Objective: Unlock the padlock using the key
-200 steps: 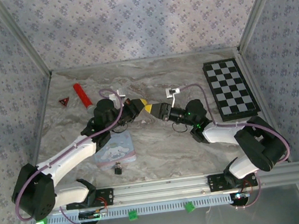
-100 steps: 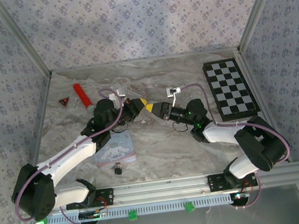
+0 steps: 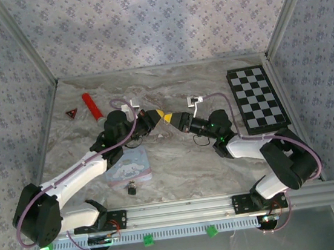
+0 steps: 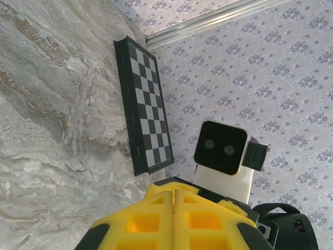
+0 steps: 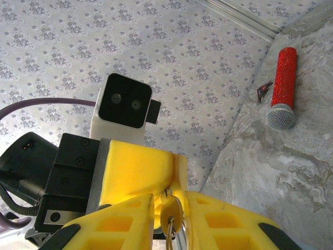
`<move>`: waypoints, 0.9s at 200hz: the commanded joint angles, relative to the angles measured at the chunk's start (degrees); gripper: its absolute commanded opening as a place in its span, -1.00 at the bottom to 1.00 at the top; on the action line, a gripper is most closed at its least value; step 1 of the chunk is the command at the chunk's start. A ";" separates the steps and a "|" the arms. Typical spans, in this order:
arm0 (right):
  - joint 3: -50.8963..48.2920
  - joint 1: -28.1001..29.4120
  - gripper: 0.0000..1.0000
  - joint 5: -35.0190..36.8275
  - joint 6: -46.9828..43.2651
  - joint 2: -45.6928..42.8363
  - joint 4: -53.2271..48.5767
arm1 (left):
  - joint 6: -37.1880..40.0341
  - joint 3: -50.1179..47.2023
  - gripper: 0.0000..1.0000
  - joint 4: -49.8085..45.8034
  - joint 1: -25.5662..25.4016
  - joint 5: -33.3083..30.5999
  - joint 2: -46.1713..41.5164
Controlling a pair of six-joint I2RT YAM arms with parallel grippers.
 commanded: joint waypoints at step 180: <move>1.17 -0.60 -0.63 -2.17 3.89 2.46 5.73 | 0.48 -1.91 -1.00 2.07 1.55 -0.83 -2.50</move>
